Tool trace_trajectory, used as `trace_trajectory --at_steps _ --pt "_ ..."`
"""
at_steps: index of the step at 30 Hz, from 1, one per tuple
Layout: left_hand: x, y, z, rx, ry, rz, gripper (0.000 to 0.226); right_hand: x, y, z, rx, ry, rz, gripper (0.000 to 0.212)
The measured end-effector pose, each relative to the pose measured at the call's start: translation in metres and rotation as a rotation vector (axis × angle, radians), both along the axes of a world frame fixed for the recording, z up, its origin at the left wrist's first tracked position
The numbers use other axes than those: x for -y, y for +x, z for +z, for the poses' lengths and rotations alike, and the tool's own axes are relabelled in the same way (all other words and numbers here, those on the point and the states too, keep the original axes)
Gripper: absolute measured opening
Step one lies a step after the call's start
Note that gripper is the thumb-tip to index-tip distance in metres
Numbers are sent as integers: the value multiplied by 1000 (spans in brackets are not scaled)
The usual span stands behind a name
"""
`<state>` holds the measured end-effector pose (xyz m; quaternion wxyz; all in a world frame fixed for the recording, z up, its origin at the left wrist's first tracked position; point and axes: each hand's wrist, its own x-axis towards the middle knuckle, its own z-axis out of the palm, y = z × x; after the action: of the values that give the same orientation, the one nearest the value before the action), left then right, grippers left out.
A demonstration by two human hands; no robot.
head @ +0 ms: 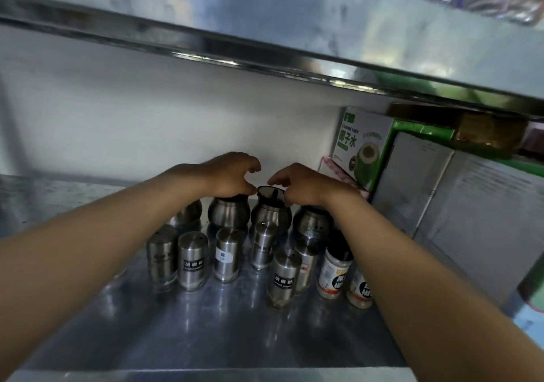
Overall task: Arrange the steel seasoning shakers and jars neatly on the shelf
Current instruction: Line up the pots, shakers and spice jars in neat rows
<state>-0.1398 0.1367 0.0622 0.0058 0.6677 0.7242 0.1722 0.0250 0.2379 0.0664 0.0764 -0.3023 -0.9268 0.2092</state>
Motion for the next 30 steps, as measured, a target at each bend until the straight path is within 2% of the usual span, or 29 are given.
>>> trace_trajectory --at_steps 5,13,17,21,26,28,30 --pt "19 -18 13 3 36 28 50 -7 -9 -5 105 -1 -29 53" --pt "23 -20 11 3 68 30 44 -3 -21 4 158 54 -58 33" --pt "23 -19 7 13 67 22 43 1 -27 1 167 129 -103 46" --pt "25 -21 5 -41 31 29 44 6 -27 -7 117 158 -137 48" --pt "31 -27 8 -69 24 39 44 6 -23 -3 -34 56 -214 43" --pt "32 -27 7 -71 25 43 44 6 -19 5 -89 32 -194 37" --pt "33 -25 5 -74 20 39 45 10 -17 8 -44 -8 -123 39"
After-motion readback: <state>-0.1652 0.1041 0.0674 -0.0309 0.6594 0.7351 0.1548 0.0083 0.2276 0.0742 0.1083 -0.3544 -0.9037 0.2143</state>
